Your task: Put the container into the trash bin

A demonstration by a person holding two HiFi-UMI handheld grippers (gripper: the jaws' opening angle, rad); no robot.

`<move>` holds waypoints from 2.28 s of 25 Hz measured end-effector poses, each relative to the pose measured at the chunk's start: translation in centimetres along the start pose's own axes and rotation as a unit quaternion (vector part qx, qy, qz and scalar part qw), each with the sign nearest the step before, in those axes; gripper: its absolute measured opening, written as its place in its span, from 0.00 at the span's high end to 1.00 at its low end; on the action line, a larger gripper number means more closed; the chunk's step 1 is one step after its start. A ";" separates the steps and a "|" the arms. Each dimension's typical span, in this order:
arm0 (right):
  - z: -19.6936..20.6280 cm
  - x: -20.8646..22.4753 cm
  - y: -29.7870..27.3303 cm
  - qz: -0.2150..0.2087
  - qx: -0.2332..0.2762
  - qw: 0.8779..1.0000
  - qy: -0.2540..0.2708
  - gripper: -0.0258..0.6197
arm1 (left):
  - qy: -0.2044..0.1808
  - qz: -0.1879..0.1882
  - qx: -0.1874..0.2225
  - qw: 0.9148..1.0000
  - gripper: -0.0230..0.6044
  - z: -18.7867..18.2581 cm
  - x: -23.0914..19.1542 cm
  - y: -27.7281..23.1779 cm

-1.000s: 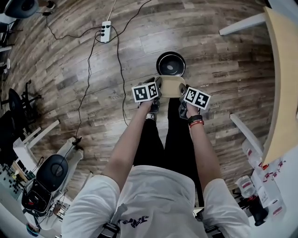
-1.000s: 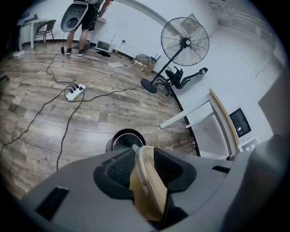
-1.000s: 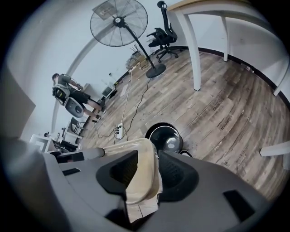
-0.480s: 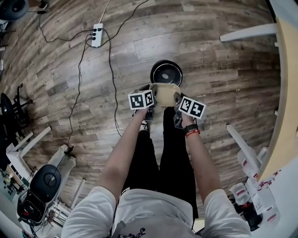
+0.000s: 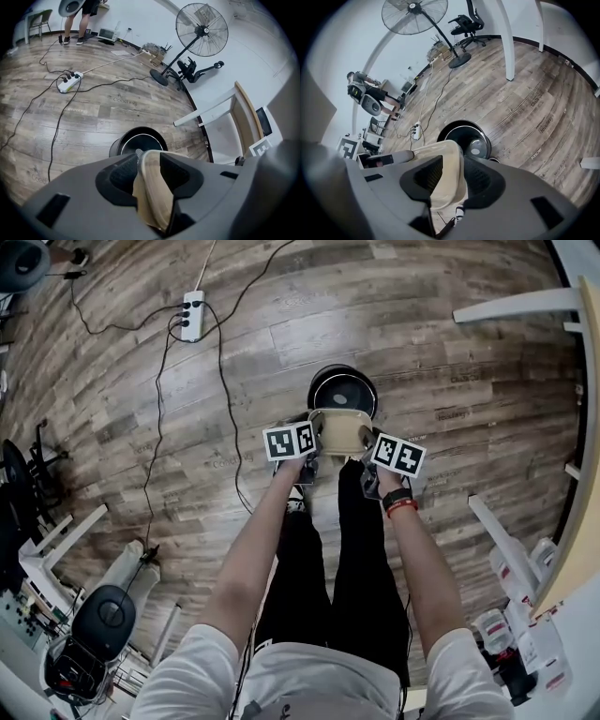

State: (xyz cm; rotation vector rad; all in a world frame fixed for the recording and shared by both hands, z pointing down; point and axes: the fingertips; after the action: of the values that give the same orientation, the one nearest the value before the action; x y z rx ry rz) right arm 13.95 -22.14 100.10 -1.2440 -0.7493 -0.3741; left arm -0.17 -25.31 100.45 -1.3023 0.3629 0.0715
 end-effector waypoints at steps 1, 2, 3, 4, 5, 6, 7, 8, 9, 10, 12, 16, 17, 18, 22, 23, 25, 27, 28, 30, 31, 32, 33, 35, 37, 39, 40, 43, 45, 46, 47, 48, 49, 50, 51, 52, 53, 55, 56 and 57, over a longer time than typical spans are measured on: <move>-0.1 0.3 -0.3 0.000 -0.001 1.000 -0.001 0.74 | 0.001 0.002 -0.003 1.000 0.73 0.0 0.0 -0.4; -0.2 0.7 -0.6 0.000 -0.003 1.000 -0.003 0.74 | 0.000 0.003 -0.006 1.000 0.73 0.1 -0.1 -0.8; -0.2 0.9 -0.9 0.000 -0.005 1.000 -0.004 0.74 | 0.000 0.004 -0.009 1.000 0.73 0.1 -0.3 -1.2; -0.1 1.2 -1.2 0.000 -0.007 1.000 -0.005 0.74 | 0.000 0.005 -0.012 1.000 0.73 0.3 -0.4 -1.5; -0.1 1.4 -1.5 0.000 -0.009 1.000 -0.004 0.74 | 0.000 0.004 -0.014 1.000 0.73 0.4 -0.5 -1.8; 0.0 1.6 -1.7 -0.001 -0.012 1.000 -0.003 0.74 | -0.001 0.003 -0.016 1.000 0.72 0.6 -0.6 -2.1; 0.2 1.8 -1.9 -0.001 -0.014 1.000 -0.002 0.74 | -0.002 0.002 -0.018 1.000 0.72 0.8 -0.7 -2.4; 0.3 2.1 -2.1 -0.001 -0.015 1.000 -0.002 0.74 | -0.003 0.002 -0.019 1.000 0.72 0.8 -0.8 -2.7; 0.3 2.3 -2.4 -0.002 -0.016 1.000 -0.004 0.74 | -0.003 0.002 -0.020 1.000 0.73 0.8 -1.0 -3.1; 0.4 2.5 -2.7 -0.003 -0.016 1.000 -0.006 0.74 | -0.002 0.002 -0.022 1.000 0.72 0.8 -1.1 -3.4; 0.6 2.9 -3.1 -0.004 -0.016 1.000 -0.011 0.74 | 0.000 0.002 -0.025 1.000 0.72 0.9 -1.3 -4.0; 0.8 3.9 -3.9 -0.009 -0.018 1.000 -0.019 0.74 | 0.004 0.006 -0.031 1.000 0.72 1.2 -1.5 -5.3; 0.7 4.1 -4.2 -0.011 -0.017 1.000 -0.019 0.74 | 0.004 0.007 -0.030 1.000 0.72 1.1 -1.6 -5.7; 0.7 4.2 -4.5 -0.012 -0.017 1.000 -0.018 0.74 | 0.003 0.006 -0.030 1.000 0.72 1.1 -1.7 -6.0; 0.9 5.1 -5.2 -0.016 -0.019 1.000 -0.016 0.74 | -0.015 -0.007 -0.029 0.999 0.69 1.6 -1.9 -7.1; 0.9 5.4 -5.3 -0.016 -0.018 1.000 -0.018 0.74 | -0.020 -0.010 -0.029 0.999 0.68 1.7 -1.8 -7.4; 0.8 5.7 -5.6 -0.016 -0.016 1.000 -0.022 0.74 | -0.029 -0.014 -0.029 0.999 0.66 1.7 -1.7 -7.8; 0.8 6.0 -5.9 -0.015 -0.016 1.000 -0.022 0.74 | -0.035 -0.016 -0.029 0.999 0.65 1.7 -1.6 -8.2; 0.7 6.2 -6.0 -0.015 -0.017 1.000 -0.021 0.73 | -0.037 -0.016 -0.029 0.999 0.64 1.6 -1.5 -8.4; 0.4 6.7 -6.2 -0.014 -0.017 1.000 -0.019 0.73 | -0.039 -0.016 -0.031 0.999 0.64 1.5 -1.4 -8.8; 0.2 6.9 -6.3 -0.014 -0.016 1.000 -0.018 0.73 | -0.041 -0.016 -0.030 0.999 0.64 1.4 -1.3 -9.1; 0.1 7.1 -6.4 -0.014 -0.015 1.000 -0.016 0.73 | -0.044 -0.016 -0.030 0.998 0.64 1.4 -1.2 -9.3; -0.1 7.3 -6.5 -0.015 -0.014 1.000 -0.015 0.72 | -0.047 -0.016 -0.028 0.998 0.64 1.3 -1.1 -9.5; -0.3 7.7 -6.6 -0.013 -0.013 1.000 -0.013 0.68 | -0.052 -0.017 -0.026 0.998 0.63 1.2 -0.9 -9.8; -0.4 8.1 -6.7 -0.009 -0.011 1.000 -0.015 0.67 | -0.054 -0.017 -0.027 0.998 0.61 1.2 -0.7 -10.1; -0.5 8.4 -6.8 -0.003 -0.012 1.000 -0.016 0.66 | -0.053 -0.017 -0.031 0.998 0.60 1.4 -0.5 -10.3; -0.5 8.5 -6.9 -0.001 -0.013 1.000 -0.016 0.63 | -0.053 -0.017 -0.035 0.998 0.59 1.5 -0.5 -10.4; -1.1 8.5 -7.0 0.007 -0.009 1.000 -0.008 0.61 | -0.059 -0.017 -0.040 0.997 0.58 1.5 -0.5 -10.6; -1.7 8.5 -6.9 0.012 -0.003 1.000 0.004 0.54 | -0.060 -0.019 -0.037 0.997 0.56 1.4 -0.5 -10.6; -1.9 8.5 -6.8 0.013 -0.002 1.000 0.010 0.51 | -0.060 -0.021 -0.035 0.997 0.55 1.3 -0.5 -10.5; -2.1 8.5 -6.7 0.013 -0.002 1.000 0.014 0.50 | -0.060 -0.021 -0.034 0.997 0.55 1.2 -0.5 -10.5; -2.1 8.5 -6.6 0.011 -0.004 1.000 0.016 0.50 | -0.059 -0.020 -0.034 0.997 0.55 1.2 -0.4 -10.4; -2.1 8.4 -6.5 0.009 -0.007 1.000 0.017 0.50 | -0.058 -0.019 -0.035 0.998 0.55 1.3 -0.3 -10.2; -2.0 8.3 -6.3 0.008 -0.009 1.000 0.017 0.50 | -0.058 -0.019 -0.036 0.997 0.55 1.4 -0.2 -10.0; -1.9 8.1 -6.1 0.007 -0.010 1.000 0.018 0.50 | -0.060 -0.021 -0.037 0.997 0.55 1.5 -0.1 -9.7; -1.8 7.9 -5.9 0.006 -0.011 1.000 0.019 0.50 | -0.061 -0.022 -0.037 0.997 0.55 1.6 0.0 -9.4; -1.7 7.6 -5.6 0.006 -0.011 1.000 0.021 0.50 | -0.063 -0.022 -0.037 0.997 0.55 1.6 0.1 -9.1; -1.7 7.0 -5.2 0.003 -0.013 1.000 0.027 0.50 | -0.065 -0.018 -0.037 0.997 0.55 1.7 0.4 -8.5; -1.7 6.6 -5.0 0.001 -0.014 0.999 0.031 0.50 | -0.065 -0.014 -0.038 0.997 0.55 1.8 0.6 -8.1; -1.8 6.3 -4.7 0.001 -0.016 0.999 0.036 0.50 | -0.065 -0.011 -0.038 0.997 0.55 1.8 0.8 -7.8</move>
State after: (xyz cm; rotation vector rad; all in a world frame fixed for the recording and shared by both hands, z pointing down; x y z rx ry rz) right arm 15.98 -24.37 107.57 -1.2545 -0.6833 -0.4281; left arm 2.98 -25.85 107.78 -1.3694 0.2363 0.1510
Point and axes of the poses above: the fingertips, and each gripper's own axes: y backward along the fingers, x to its right, z out of its underside, and after that the axes turned 15 degrees about -z, right-handed
